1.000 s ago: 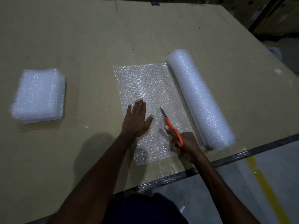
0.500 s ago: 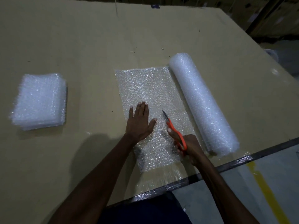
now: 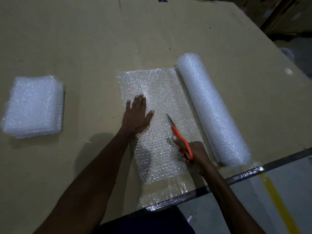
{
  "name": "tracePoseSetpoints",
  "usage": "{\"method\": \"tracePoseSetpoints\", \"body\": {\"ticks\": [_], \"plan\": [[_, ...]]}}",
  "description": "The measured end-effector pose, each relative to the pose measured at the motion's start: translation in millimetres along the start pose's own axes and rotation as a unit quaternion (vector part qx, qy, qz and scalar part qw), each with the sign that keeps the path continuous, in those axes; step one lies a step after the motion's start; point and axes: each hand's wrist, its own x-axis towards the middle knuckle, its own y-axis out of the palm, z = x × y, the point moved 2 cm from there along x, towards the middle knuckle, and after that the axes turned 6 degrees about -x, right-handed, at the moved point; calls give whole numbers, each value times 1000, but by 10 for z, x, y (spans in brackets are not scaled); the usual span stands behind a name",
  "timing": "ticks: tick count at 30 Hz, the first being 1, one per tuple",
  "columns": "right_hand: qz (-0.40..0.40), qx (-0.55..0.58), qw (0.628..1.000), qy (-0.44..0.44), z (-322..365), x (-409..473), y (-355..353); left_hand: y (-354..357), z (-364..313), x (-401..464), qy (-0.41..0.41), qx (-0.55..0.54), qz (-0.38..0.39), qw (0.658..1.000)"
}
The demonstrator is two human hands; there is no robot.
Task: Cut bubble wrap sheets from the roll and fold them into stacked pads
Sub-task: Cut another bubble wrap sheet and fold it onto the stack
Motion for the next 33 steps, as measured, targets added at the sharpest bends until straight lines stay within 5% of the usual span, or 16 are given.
{"method": "tracePoseSetpoints", "body": {"ticks": [33], "plan": [[17, -4, 1000, 9, 113, -95, 106, -91, 99, 40, 4, 13, 16, 1000]]}}
